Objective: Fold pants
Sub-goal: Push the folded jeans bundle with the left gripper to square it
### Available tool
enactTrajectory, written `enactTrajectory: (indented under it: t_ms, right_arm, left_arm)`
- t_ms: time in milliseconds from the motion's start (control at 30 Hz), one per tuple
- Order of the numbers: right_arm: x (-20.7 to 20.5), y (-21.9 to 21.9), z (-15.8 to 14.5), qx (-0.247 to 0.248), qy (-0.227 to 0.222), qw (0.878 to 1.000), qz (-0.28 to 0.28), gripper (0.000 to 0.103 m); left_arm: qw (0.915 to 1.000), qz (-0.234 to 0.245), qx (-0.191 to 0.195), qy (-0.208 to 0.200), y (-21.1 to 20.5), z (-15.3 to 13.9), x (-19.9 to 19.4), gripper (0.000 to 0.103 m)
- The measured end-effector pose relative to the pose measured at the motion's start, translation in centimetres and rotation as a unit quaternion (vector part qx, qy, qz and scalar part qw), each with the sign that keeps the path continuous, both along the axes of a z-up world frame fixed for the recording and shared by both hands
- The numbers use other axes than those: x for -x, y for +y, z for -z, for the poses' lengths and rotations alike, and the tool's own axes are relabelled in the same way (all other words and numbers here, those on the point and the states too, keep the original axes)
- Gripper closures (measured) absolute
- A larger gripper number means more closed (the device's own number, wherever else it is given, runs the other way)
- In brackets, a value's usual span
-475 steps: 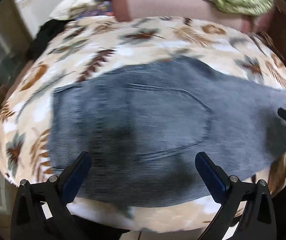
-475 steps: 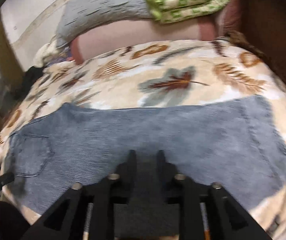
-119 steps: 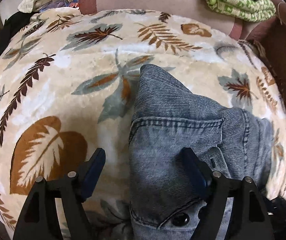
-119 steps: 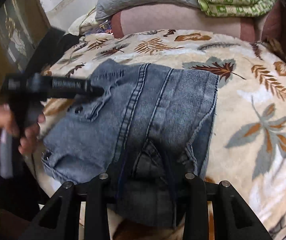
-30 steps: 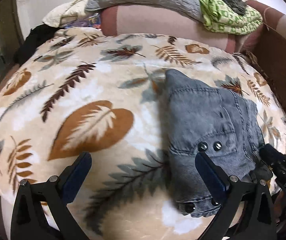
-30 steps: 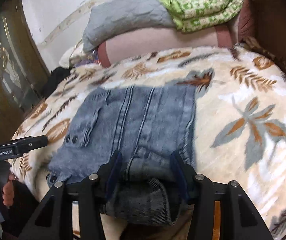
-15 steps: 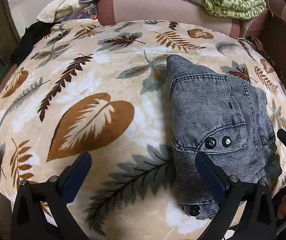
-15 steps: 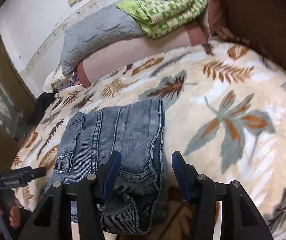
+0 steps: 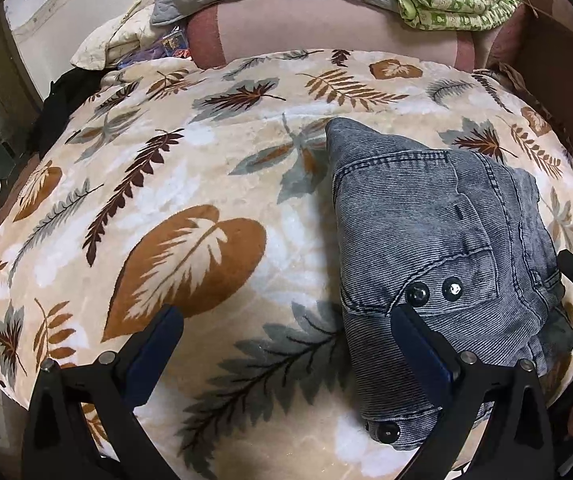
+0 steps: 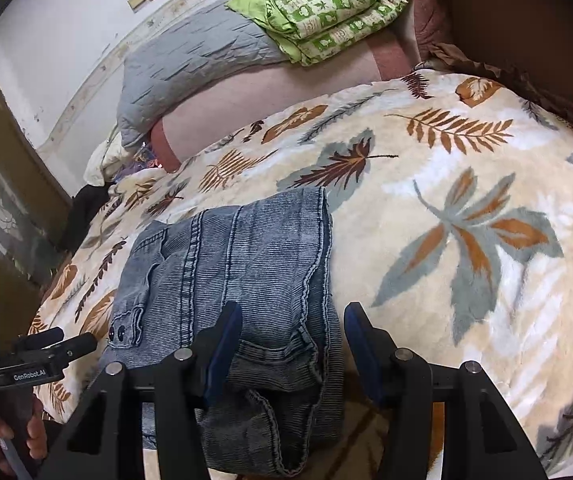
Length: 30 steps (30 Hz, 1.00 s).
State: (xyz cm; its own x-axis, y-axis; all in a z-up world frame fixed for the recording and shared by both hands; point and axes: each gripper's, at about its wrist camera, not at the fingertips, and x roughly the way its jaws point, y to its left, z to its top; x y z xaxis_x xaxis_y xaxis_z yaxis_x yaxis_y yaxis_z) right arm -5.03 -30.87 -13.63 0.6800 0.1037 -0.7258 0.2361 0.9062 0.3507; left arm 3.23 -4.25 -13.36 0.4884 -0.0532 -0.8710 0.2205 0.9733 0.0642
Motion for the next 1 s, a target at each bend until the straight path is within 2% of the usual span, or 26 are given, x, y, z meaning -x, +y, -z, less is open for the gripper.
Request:
enactTrajectory:
  t_ms: [267, 433, 633, 833, 1000]
  right_arm:
    - [-0.4, -0.1, 0.4, -0.011, 0.009, 1.000, -0.002, 0.046]
    - [-0.3, -1.3, 0.8, -0.058, 0.013, 0.998, -0.004, 0.046]
    - [-0.4, -3.0, 1.7, -0.119, 0.027, 0.993, -0.005, 0.046]
    - [-1.4, -3.4, 2.6, -0.137, 0.052, 0.989, -0.009, 0.046]
    - [-3.1, -3.4, 3.4, -0.148, 0.080, 0.986, -0.014, 0.046]
  left_arm:
    - [0.9998, 0.009, 0.011, 0.012, -0.2, 0.5, -0.6, 0.000]
    - [0.9966, 0.037, 0.061, 0.040, -0.3, 0.9, -1.5, 0.000]
    - [0.9869, 0.085, 0.116, 0.073, -0.6, 1.0, -3.1, 0.000]
    - [0.9789, 0.110, 0.136, 0.105, -1.4, 1.8, -4.1, 0.000]
    - [0.9668, 0.110, 0.179, 0.145, -1.4, 3.0, -5.1, 0.000]
